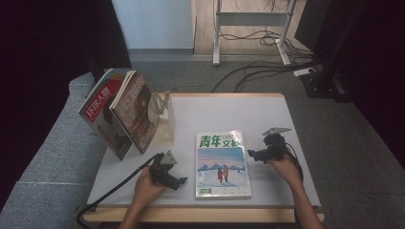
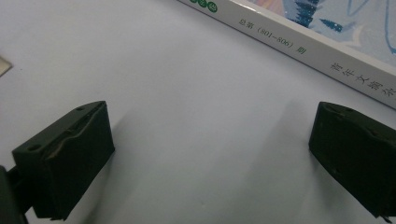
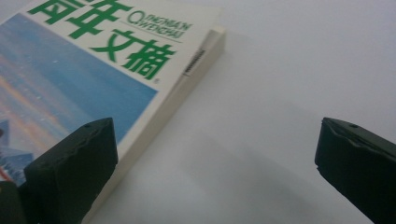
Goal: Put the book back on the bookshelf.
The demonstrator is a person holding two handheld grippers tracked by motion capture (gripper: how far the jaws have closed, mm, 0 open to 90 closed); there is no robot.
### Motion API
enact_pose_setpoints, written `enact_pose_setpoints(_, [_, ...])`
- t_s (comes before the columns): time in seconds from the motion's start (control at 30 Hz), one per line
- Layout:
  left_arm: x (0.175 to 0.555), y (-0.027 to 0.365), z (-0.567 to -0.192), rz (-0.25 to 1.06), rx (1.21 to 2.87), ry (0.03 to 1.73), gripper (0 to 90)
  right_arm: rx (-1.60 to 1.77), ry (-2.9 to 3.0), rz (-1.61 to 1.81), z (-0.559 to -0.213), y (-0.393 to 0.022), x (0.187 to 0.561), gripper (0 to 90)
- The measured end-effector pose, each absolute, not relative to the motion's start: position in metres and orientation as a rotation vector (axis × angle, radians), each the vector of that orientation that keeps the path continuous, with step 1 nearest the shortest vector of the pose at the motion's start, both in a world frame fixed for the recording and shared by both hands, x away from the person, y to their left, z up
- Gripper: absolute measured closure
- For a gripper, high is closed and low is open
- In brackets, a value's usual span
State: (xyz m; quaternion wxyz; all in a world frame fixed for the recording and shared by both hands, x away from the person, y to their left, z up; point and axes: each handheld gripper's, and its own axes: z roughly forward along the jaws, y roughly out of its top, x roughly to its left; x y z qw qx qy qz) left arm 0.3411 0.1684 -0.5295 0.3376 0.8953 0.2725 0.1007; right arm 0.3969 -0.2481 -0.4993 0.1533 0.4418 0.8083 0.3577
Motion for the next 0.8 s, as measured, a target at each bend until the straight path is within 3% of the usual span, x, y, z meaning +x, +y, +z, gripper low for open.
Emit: enact_pose_setpoints(0.8, [0.341, 0.168, -0.530, 0.262, 2.332, 0.711, 0.0, 1.202, 2.436, 1.108, -0.519, -0.202, 0.403, 0.0])
